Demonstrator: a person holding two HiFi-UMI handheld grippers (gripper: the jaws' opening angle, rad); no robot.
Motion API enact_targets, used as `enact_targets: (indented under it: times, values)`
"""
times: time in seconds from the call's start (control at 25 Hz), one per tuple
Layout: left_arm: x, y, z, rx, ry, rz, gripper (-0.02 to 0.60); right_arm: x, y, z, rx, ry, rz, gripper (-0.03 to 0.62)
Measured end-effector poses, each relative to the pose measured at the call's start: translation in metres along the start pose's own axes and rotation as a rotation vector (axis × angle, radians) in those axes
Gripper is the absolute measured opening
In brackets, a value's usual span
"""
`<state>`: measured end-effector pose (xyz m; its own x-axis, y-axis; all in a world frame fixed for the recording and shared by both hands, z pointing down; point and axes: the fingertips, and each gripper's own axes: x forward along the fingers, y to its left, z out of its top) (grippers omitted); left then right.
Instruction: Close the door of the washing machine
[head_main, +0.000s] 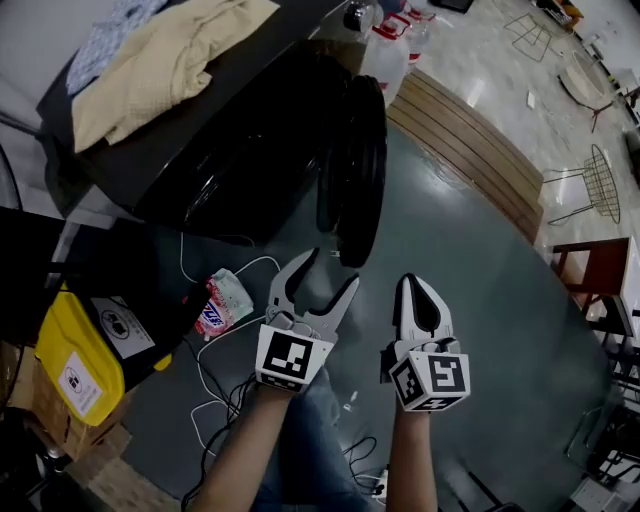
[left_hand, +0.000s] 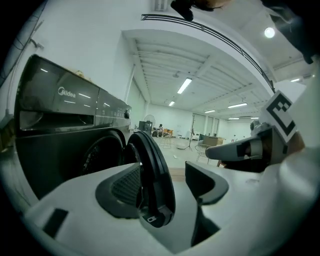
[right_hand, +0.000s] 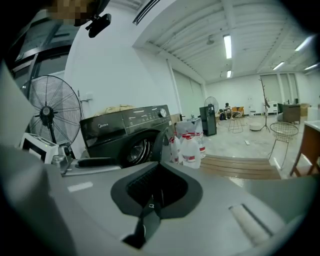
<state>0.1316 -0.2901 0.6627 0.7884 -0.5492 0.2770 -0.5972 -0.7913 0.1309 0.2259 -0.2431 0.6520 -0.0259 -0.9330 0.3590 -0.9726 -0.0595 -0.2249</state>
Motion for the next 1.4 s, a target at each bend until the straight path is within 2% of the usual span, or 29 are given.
enact_targets:
  times: [0.24, 0.44, 0.64, 0.88, 1.12, 1.4]
  values:
    - [0.042, -0.022, -0.055, 0.043, 0.047, 0.046, 0.245, -0.001, -0.031, -0.043, 0.030, -0.004, -0.037, 0.013]
    - [0.079, -0.034, -0.084, 0.071, 0.088, 0.088, 0.188, -0.006, -0.048, -0.064, 0.037, 0.006, -0.057, 0.012]
    - [0.098, -0.027, -0.096, 0.068, 0.122, 0.155, 0.081, -0.010, -0.057, -0.072, 0.038, 0.015, -0.067, 0.014]
    - [0.106, -0.023, -0.097, 0.058, 0.135, 0.175, 0.097, -0.006, -0.056, -0.075, 0.040, 0.028, -0.056, 0.012]
    - [0.104, -0.021, -0.096, 0.053, 0.149, 0.160, 0.096, 0.000, -0.049, -0.072, 0.029, 0.050, -0.041, 0.014]
    - [0.074, 0.024, -0.100, -0.010, 0.195, 0.215, 0.075, 0.014, -0.025, -0.067, 0.025, 0.080, -0.002, 0.014]
